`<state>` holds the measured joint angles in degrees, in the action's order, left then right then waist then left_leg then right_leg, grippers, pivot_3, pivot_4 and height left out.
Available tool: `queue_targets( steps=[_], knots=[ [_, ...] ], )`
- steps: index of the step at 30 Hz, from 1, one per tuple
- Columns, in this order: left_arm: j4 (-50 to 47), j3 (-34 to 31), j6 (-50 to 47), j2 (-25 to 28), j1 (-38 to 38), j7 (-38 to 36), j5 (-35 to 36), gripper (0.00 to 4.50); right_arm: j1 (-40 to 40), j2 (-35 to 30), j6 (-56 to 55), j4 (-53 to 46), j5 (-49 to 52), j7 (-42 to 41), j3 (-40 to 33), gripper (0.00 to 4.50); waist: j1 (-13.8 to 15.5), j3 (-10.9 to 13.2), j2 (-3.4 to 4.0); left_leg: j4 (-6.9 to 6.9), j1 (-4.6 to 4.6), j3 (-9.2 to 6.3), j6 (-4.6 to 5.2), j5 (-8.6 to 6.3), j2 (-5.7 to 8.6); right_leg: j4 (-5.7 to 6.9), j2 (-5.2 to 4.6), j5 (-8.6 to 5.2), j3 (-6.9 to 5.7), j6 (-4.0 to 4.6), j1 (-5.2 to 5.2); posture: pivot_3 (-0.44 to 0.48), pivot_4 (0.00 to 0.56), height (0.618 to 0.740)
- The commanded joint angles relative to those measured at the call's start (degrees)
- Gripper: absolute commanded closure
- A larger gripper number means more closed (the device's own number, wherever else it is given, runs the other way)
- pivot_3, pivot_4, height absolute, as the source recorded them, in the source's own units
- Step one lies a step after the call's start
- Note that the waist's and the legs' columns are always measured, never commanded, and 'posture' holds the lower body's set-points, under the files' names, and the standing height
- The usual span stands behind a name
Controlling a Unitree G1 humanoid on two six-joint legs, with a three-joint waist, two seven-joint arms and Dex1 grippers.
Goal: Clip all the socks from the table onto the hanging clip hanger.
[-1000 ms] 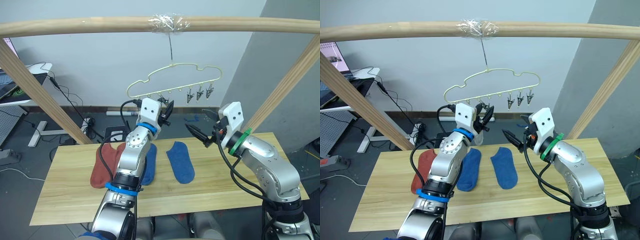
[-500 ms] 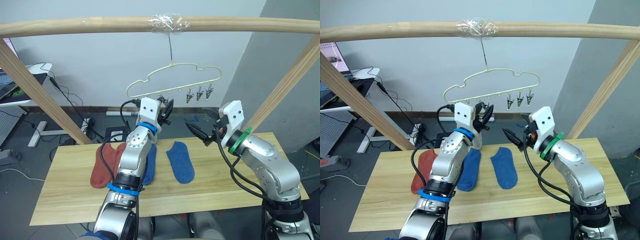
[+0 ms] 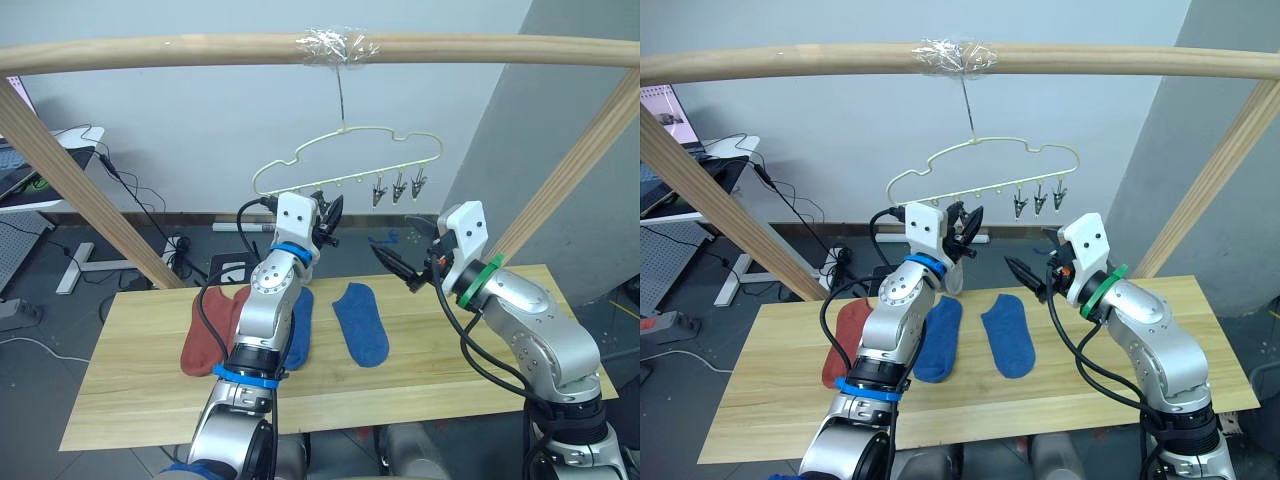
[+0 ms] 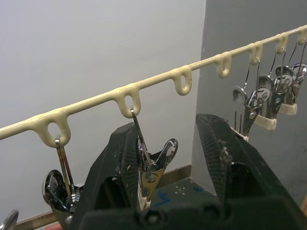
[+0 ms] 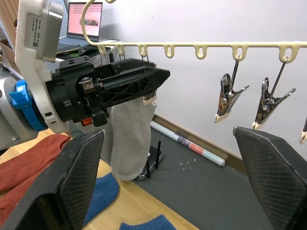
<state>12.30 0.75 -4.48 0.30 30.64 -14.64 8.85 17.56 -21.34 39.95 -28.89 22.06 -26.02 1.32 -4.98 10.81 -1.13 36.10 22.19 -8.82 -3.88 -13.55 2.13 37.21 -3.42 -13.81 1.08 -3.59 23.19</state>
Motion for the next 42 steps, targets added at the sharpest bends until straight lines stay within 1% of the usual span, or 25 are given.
queue_targets(
  steps=[1, 4, 7, 12, 15, 18, 21, 24, 25, 27, 29, 33, 36, 37, 40, 42],
  knots=[
    [-1.0, -0.2, 0.9, -0.3, 1.3, -0.9, 1.0, 3.27, 0.9, 0.2, -0.9, -1.2, 0.7, 0.1, -0.6, 0.0, 0.0, 0.0, 0.0, 0.0, 0.0, 0.0, 0.0, 0.0, 0.0, 0.0, 0.0, 0.0, 0.0, 0.0, 0.0, -0.173, 0.146, 0.74],
    [-1.3, -0.1, 0.5, -0.5, 1.0, -1.2, 1.2, 4.05, 0.9, 0.1, -0.9, -1.2, 0.7, 0.1, -0.6, 0.0, 0.0, 0.0, 0.0, 0.0, 0.0, 0.0, 0.0, 0.0, 0.0, 0.0, 0.0, 0.0, 0.0, 0.0, 0.0, -0.173, 0.146, 0.74],
    [-1.3, -0.3, 0.2, -0.6, 0.9, -1.4, 1.2, 4.49, 0.9, 0.2, -1.0, -1.1, 0.6, 0.2, -0.5, 0.0, 0.0, 0.0, 0.0, 0.0, 0.0, 0.0, 0.01, 0.0, 0.0, 0.0, 0.0, 0.01, 0.0, 0.0, 0.0, -0.173, 0.149, 0.74],
    [-1.5, -0.3, -0.5, -0.1, 0.8, -1.1, 0.8, 4.49, 0.9, 0.2, -1.3, -0.5, 0.1, 0.1, 0.1, 0.0, 0.0, 0.0, 0.0, 0.01, 0.0, 0.0, 0.01, 0.01, 0.0, 0.01, 0.0, 0.01, 0.01, 0.0, 0.0, -0.166, 0.148, 0.74],
    [-2.5, -1.2, -2.9, 0.2, 1.0, -0.6, 1.6, 4.49, 0.2, -0.9, -1.6, 2.5, -3.5, 0.2, 3.7, 0.0, 0.0, 0.0, 0.0, 0.02, -0.03, 0.0, 0.01, 0.01, 0.0, 0.03, 0.0, 0.02, 0.01, 0.0, -0.02, -0.163, 0.147, 0.74],
    [-5.4, -2.7, -8.5, 2.0, 0.9, -2.1, 4.1, 4.49, 0.5, -0.9, -3.1, 10.9, -10.1, 2.0, 9.6, 0.0, 0.0, 0.0, 0.0, 0.02, -0.1, 0.02, 0.02, 0.02, 0.0, 0.07, 0.0, 0.03, 0.02, 0.03, -0.05, -0.147, 0.147, 0.74],
    [-8.5, -3.4, -14.0, 5.1, 0.2, -4.3, 6.5, 4.49, 2.4, 0.3, -6.6, 18.6, -14.0, 0.9, 14.4, 0.0, -0.2, 0.0, 0.0, 0.02, -0.19, 0.07, 0.03, 0.05, 0.0, 0.19, 0.02, 0.04, 0.07, 0.04, -0.05, -0.142, 0.149, 0.74],
    [-12.5, -5.1, -21.0, 8.3, -0.8, -6.7, 11.1, 4.49, 5.4, 1.2, -10.6, 28.7, -18.2, -1.8, 19.5, 0.0, -0.6, 0.0, 0.0, 0.02, -0.32, 0.2, 0.03, 0.07, -0.02, 0.43, 0.04, 0.02, 0.23, 0.02, -0.01, -0.117, 0.152, 0.74],
    [-13.6, -5.4, -22.6, 9.4, -1.0, -7.4, 11.9, 4.49, 6.3, 1.8, -11.9, 32.0, -18.9, -2.4, 20.3, 0.0, -0.7, 0.0, 0.0, 0.03, -0.35, 0.22, 0.03, 0.08, -0.02, 0.46, 0.05, -0.09, 0.25, -0.16, -0.01, -0.108, 0.153, 0.74],
    [-15.5, -6.3, -25.4, 11.2, -1.5, -7.9, 13.3, 4.49, 8.3, 3.7, -15.1, 39.9, -20.5, -2.9, 21.6, 0.0, -0.7, 0.0, 0.0, 0.05, -0.4, 0.22, 0.03, 0.11, -0.03, 0.53, 0.06, -0.1, 0.26, -0.18, -0.01, -0.094, 0.154, 0.74],
    [-16.6, -7.4, -27.8, 11.9, -2.0, -7.5, 14.8, 4.49, 10.0, 5.6, -18.2, 47.2, -21.8, -3.3, 22.1, 0.0, -0.6, 0.0, 0.0, 0.05, -0.41, 0.21, 0.02, 0.13, -0.04, 0.57, 0.08, -0.09, 0.27, -0.16, -0.02, -0.084, 0.153, 0.74],
    [-19.1, -10.3, -33.4, 11.1, -2.6, -5.3, 19.4, 4.49, 13.2, 9.5, -22.9, 60.1, -24.1, -2.7, 21.9, 0.0, -0.3, 0.0, 0.0, 0.05, -0.43, 0.21, -0.01, 0.16, -0.03, 0.58, 0.08, 0.06, 0.3, 0.09, -0.02, -0.058, 0.152, 0.74],
    [-21.2, -9.9, -35.5, 12.2, -3.5, -5.5, 20.2, 4.49, 14.7, 11.2, -26.1, 67.1, -26.1, -2.5, 22.1, 0.0, -0.1, 0.0, 0.0, 0.04, -0.44, 0.24, -0.02, 0.17, -0.03, 0.59, 0.08, 0.07, 0.33, 0.1, -0.01, -0.046, 0.152, 0.74],
    [-21.7, -9.8, -35.9, 12.3, -3.7, -5.4, 20.4, 4.49, 14.9, 11.7, -26.8, 68.5, -26.4, -2.5, 21.8, 0.0, -0.1, 0.0, 0.0, 0.03, -0.44, 0.24, -0.02, 0.17, -0.03, 0.59, 0.09, 0.07, 0.34, 0.1, 0.0, -0.028, 0.148, 0.74],
    [-22.7, -10.0, -36.8, 12.6, -4.1, -5.0, 20.9, 4.5, 14.9, 12.0, -29.3, 70.3, -27.8, -3.2, 22.1, 0.54, 0.0, 0.0, -0.01, 0.03, -0.49, 0.3, -0.04, 0.18, -0.04, 0.62, 0.11, 0.07, 0.42, 0.11, -0.01, -0.028, 0.148, 0.74],
    [-23.1, -10.0, -37.2, 12.7, -4.3, -4.8, 21.1, 4.5, 14.3, 11.8, -30.1, 70.2, -28.3, -3.8, 22.1, 1.18, 0.0, 0.0, -0.01, 0.03, -0.54, 0.34, -0.05, 0.18, -0.04, 0.65, 0.11, 0.07, 0.47, 0.11, -0.01, -0.028, 0.148, 0.74]
  ],
)
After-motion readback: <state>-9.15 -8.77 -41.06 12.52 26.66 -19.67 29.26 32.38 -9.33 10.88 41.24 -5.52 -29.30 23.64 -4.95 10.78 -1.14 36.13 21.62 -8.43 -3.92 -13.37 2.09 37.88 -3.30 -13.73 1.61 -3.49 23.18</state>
